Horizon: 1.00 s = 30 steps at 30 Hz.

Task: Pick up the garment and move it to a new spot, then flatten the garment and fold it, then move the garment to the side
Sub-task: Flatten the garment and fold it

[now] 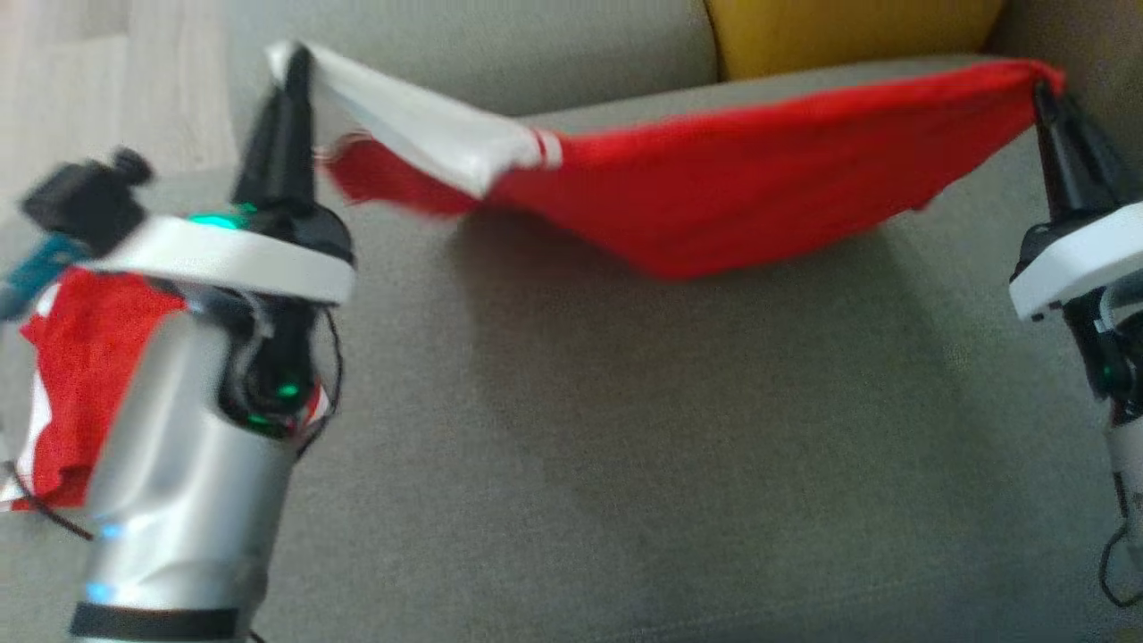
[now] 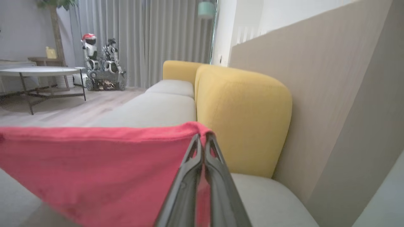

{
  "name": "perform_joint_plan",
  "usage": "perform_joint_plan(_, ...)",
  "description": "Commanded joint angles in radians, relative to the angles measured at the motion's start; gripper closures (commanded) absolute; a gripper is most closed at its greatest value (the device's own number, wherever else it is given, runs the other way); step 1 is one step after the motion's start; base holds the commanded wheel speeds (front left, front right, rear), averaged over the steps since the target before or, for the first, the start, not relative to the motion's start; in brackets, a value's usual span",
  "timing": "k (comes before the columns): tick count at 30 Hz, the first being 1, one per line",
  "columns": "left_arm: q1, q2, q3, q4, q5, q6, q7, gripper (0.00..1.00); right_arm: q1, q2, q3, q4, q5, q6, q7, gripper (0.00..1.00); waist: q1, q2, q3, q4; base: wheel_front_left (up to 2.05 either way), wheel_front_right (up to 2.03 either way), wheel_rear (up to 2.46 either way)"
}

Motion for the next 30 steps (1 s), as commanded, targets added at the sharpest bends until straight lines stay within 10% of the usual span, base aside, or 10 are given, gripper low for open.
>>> perform_joint_plan(1,-0.036,0.037,0.062,-0.094,-0.024,0.017,0.007,1.0,-0.034,-0.022,0.011,-0.052,0.013,0.002,-0.004,1.0,0.0,0.0,-0.031,0.017,0.0,0.0,0.0)
perform_joint_plan(17,0.016,0.142,0.109,-0.635,-0.006,0.234,0.232,1.0,0.06,-0.004,-0.143,-0.439,0.037,0.002,0.249,1.0,0.0,0.0,-0.045,0.01,0.0,0.0,0.0)
perform_joint_plan(23,-0.15,0.149,0.11,-0.549,-0.025,0.265,0.32,1.0,-0.06,0.023,-0.12,-0.425,0.066,0.002,0.355,1.0,0.0,0.0,0.091,0.007,0.0,0.0,0.0)
perform_joint_plan(30,-0.561,0.152,0.088,-0.21,0.016,0.181,0.302,1.0,-0.465,0.077,-0.052,-0.135,0.069,0.002,0.306,1.0,0.0,0.0,0.296,0.001,0.0,0.0,0.0)
